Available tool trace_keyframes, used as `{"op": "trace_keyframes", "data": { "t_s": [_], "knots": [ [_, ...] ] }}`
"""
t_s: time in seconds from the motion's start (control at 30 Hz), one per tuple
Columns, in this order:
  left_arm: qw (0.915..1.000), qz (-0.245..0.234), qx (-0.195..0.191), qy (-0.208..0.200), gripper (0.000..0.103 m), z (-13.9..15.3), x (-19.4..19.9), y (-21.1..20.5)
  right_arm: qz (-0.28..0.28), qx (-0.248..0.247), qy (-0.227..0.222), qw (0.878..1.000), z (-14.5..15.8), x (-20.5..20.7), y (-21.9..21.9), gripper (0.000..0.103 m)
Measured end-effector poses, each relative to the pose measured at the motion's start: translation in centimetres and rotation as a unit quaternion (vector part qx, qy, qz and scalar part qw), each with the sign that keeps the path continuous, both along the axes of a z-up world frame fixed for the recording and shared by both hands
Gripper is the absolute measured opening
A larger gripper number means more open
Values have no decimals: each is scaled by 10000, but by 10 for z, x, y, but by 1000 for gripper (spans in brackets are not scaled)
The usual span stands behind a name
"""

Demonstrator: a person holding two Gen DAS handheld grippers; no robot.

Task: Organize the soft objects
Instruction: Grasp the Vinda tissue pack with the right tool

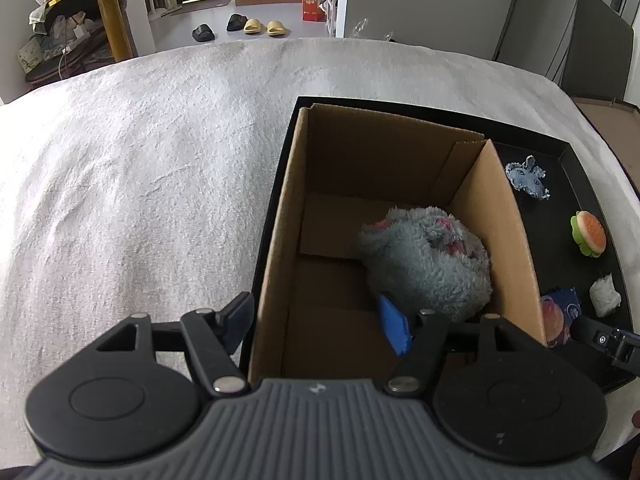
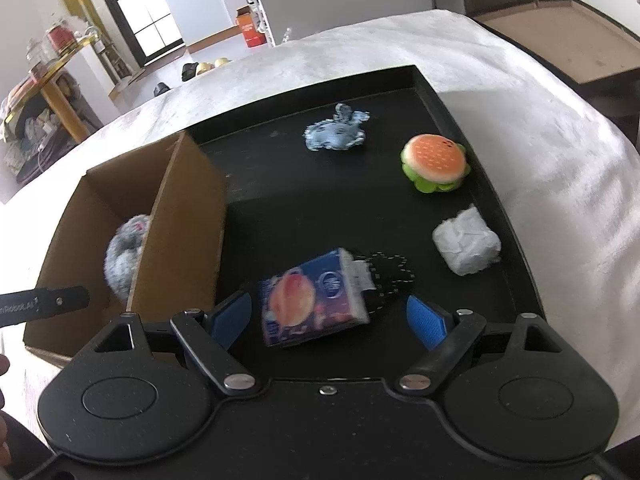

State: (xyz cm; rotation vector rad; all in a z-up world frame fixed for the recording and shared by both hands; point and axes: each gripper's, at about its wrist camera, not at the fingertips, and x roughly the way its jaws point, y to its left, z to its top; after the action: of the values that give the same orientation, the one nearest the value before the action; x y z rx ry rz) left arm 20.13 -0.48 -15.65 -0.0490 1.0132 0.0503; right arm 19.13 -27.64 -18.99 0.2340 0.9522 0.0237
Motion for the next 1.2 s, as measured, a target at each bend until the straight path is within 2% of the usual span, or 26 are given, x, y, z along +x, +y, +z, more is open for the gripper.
{"op": "trace_keyframes", "data": {
  "t_s": [0.2, 0.33, 0.5, 0.6, 0.73, 0.77, 1.2],
  "knots": [
    [9999, 23, 98, 45, 67, -2, 2, -4, 73, 369, 23, 9993, -12, 2, -10, 83],
    [9998, 48, 200, 65, 67, -5, 4, -8, 67, 761, 93, 9970, -23, 4, -17, 70],
    [9995, 37, 289, 109, 67, -7, 6, -12, -131, 1205, 197, 9924, -36, 8, -29, 69],
    [9995, 31, 303, 118, 67, -7, 7, -14, -174, 1332, 238, 9906, -41, 10, -31, 63],
    [9993, 24, 342, 127, 67, -8, 7, -15, -249, 1553, 283, 9871, -47, 12, -35, 40],
    [9993, 30, 345, 123, 67, -8, 7, -15, -264, 1598, 275, 9864, -48, 12, -36, 38],
    [9996, 81, 268, 47, 67, -2, 3, -9, -122, 1461, 36, 9892, -31, 4, -32, 23]
  ]
}}
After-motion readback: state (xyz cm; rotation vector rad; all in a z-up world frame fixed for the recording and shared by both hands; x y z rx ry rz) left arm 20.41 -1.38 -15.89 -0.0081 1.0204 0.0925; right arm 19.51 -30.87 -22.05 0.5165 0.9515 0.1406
